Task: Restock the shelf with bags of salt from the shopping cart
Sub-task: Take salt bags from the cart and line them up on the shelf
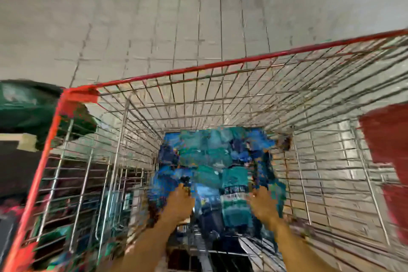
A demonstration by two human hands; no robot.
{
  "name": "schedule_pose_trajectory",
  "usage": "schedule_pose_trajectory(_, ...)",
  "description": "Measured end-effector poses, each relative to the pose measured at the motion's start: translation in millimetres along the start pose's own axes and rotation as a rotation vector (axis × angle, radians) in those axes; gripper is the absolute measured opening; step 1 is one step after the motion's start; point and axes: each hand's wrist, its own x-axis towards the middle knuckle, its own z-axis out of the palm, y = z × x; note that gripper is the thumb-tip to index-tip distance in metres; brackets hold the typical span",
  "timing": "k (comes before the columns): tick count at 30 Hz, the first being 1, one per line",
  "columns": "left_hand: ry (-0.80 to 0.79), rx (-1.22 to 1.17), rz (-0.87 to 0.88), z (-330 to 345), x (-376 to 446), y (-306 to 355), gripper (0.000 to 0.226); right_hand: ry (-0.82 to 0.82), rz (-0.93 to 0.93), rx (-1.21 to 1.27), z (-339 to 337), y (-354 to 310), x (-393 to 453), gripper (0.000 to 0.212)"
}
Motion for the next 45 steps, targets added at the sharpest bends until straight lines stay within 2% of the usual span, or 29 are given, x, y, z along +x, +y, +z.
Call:
schedule_pose_trajectory(1,-0.003,0.04,-0.023,12.9,11.6,-7.2,0.034,-0.042,0.033,-0.058,10.0,10.7,10.7,0.016)
schedule_pose_trajectory(3,0.016,0.074,-0.058,33.1,35.3,-17.3,0.013,-0.076,0.089,-0.155,27.3,26.9,37.7,0.05)
schedule_pose_trajectory(6,0.014,0.025,-0.068,57.8,74.9,-24.0,0.055,-0.084,0.161,-0.165,45.3,36.4,64.1,0.077)
schedule_pose_trajectory(8,0.087,0.08,-0.078,68.0,103.5,-16.0,0.065,0.001,0.196,-0.266,55.5,42.6,74.9,0.094)
schedule_pose_trajectory(10,0.25,0.179,-0.067,72.4,131.3,-5.4,0.073,0.125,0.176,-0.377,61.4,47.1,79.6,0.094)
schedule_pose_trajectory(12,0.389,0.251,-0.141,68.2,158.4,5.3,0.081,0.198,0.197,-0.379,67.4,47.9,84.9,0.085)
schedule_pose_trajectory(13,0.428,0.241,-0.184,64.5,173.2,6.6,0.084,0.223,0.229,-0.396,71.0,49.1,88.7,0.088)
schedule_pose_trajectory(17,0.292,0.115,-0.252,44.8,225.0,-3.0,0.103,0.226,0.232,-0.546,79.0,47.5,98.0,0.117)
schedule_pose_trajectory(20,0.204,-0.09,-0.251,40.4,241.1,-4.6,0.114,0.238,0.258,-0.393,74.4,52.1,107.6,0.121)
schedule_pose_trajectory(22,0.184,-0.153,-0.284,41.5,248.2,-1.9,0.119,0.246,0.24,-0.415,75.2,54.8,111.5,0.12)
schedule_pose_trajectory(25,0.166,-0.139,-0.321,39.6,257.6,2.6,0.103,0.326,0.169,-0.566,84.2,54.3,102.4,0.105)
schedule_pose_trajectory(28,0.273,-0.154,-0.33,39.2,259.2,7.1,0.083,0.445,0.072,-0.651,96.8,53.0,93.0,0.087)
schedule_pose_trajectory(30,0.337,-0.226,-0.317,41.6,261.3,8.7,0.076,0.412,0.066,-0.66,104.7,52.2,92.7,0.089)
schedule_pose_trajectory(33,0.255,-0.49,-0.333,40.6,267.0,7.1,0.073,0.337,0.189,-0.518,107.0,48.4,100.6,0.101)
schedule_pose_trajectory(36,0.202,-0.501,-0.306,34.5,266.4,6.9,0.06,0.308,0.249,-0.435,105.9,48.7,106.9,0.102)
schedule_pose_trajectory(39,0.171,-0.486,-0.264,28.2,262.1,11.1,0.051,0.309,0.254,-0.448,105.5,48.0,102.0,0.09)
schedule_pose_trajectory(41,0.128,-0.54,-0.263,23.7,254.7,14.5,0.035,0.295,0.243,-0.454,106.2,47.2,97.0,0.078)
schedule_pose_trajectory(45,0.041,-0.635,-0.189,15.2,225.2,9.6,0.012,0.283,0.167,-0.304,109.6,45.6,86.1,0.059)
